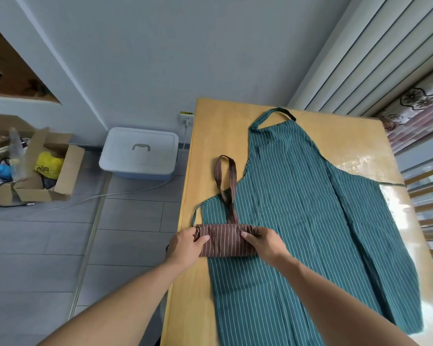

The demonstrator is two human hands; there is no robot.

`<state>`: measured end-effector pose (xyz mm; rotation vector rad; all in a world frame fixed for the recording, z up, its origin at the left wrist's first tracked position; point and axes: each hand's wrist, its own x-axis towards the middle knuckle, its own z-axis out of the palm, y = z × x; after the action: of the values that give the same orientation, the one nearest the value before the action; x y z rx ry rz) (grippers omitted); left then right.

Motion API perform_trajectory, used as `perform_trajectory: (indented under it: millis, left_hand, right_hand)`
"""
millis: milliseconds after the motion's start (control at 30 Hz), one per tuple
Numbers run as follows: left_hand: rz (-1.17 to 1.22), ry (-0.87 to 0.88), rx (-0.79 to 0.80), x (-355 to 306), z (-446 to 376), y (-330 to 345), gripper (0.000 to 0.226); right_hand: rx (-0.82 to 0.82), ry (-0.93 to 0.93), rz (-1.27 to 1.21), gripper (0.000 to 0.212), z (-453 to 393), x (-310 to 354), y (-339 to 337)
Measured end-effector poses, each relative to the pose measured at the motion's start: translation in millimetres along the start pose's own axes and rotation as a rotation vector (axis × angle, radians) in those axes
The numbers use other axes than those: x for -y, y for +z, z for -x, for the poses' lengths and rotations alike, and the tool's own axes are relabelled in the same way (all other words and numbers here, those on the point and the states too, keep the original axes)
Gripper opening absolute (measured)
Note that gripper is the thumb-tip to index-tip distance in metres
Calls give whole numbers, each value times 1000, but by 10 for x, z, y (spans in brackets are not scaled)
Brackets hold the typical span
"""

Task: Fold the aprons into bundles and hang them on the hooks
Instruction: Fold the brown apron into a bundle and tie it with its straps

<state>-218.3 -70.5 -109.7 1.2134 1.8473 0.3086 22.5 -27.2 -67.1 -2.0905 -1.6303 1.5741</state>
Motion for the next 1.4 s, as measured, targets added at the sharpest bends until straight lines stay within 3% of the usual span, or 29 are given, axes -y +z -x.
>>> perform_trajectory:
  millis: [100,200,300,500,667,767,867,967,1033,1167,1233,1333,1400]
  left_hand:
    - [-54,-38,-82,-93,-8,9,25]
    - [-86,-56,-141,-168,-39,-4,18]
    - [-178,38,-141,-214,-73,-1,28]
    - [-392,38,-121,-299,-177,-14,31]
    - [-471,109,-71,-402,-234,-63,42]
    - [-381,115,92,-465,-245,-201,50]
    - [-148,33,380,-622,-183,-443,64]
    - [69,-1,699,-796,-23,-674,42]
    - [269,1,823,-895,118,-774,36]
    - [470,73,732,-1080,373,-812,38]
    - [514,122,619,-1164,497,-792,35]
    - [503,195,415,-1270,613,-707,34]
    - [538,200,335,-1375,741,-651,32]
  right_hand:
    - [-151,174,-41,47,-86,2,79]
    - [-201,254,-35,59,-153,7,146]
    - [-177,290,-18,58,-206,48,172]
    - [-133,340,-94,49,-211,169,164]
    - [-205,238,-588,29,-121,287,269]
    - [-118,79,-644,31,6,356,162]
    - [42,-58,-614,32,156,524,-101]
    - [141,-137,-528,30,344,688,-384]
    - [167,-166,-498,30,479,779,-540]
    - [145,-181,-566,29,708,893,-693]
    - [25,-174,-687,35,821,911,-689]
    - [-187,-121,-897,63,946,883,-598]
    - [-168,-88,-1003,82,1048,845,-489]
